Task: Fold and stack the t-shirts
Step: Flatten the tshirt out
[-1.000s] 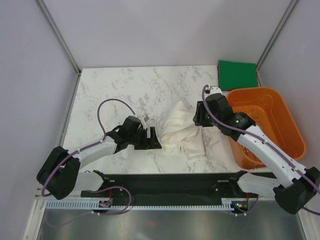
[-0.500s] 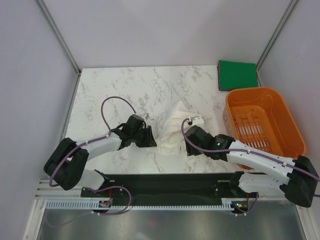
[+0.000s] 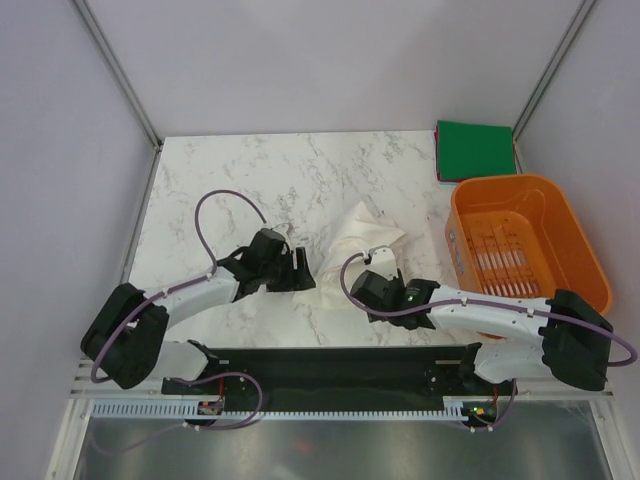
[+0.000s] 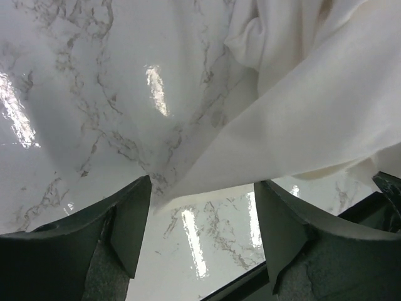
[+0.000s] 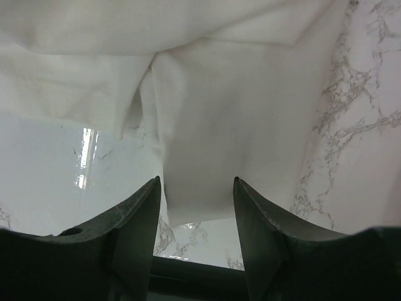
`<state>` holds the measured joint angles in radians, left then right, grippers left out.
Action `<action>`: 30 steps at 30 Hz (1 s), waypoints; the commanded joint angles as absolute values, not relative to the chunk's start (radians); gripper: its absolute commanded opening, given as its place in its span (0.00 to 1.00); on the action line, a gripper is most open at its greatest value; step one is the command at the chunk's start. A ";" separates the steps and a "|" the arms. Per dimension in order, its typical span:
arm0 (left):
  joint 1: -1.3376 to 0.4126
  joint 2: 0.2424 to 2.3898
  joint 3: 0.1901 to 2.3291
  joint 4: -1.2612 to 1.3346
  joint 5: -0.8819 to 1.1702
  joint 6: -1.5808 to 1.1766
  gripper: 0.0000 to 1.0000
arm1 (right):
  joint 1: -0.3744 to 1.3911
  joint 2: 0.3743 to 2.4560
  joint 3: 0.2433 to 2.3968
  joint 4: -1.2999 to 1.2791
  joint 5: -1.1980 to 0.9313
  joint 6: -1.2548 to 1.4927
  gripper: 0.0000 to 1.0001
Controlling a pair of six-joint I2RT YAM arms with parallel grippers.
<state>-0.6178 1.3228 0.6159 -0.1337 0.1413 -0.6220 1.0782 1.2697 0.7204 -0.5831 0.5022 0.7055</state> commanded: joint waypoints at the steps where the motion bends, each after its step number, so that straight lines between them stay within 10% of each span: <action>1: -0.621 1.399 0.632 -0.143 0.101 -0.566 0.75 | 1.095 1.301 0.726 -0.545 0.551 0.726 0.58; 6: -0.621 1.434 0.646 -0.120 0.149 -0.551 0.60 | 1.095 1.336 0.706 -0.587 0.659 0.770 0.57; 11: -0.620 1.346 0.689 -0.167 0.192 -0.581 0.02 | 1.095 1.379 0.799 -0.725 0.768 0.862 0.00; 21: -0.612 1.011 1.237 -0.815 -0.323 -0.502 0.02 | 1.094 1.272 1.591 -1.178 1.103 0.761 0.00; 30: -0.612 0.891 1.454 -1.035 -0.448 -0.502 0.02 | 1.085 1.169 1.697 -0.875 1.066 0.335 0.00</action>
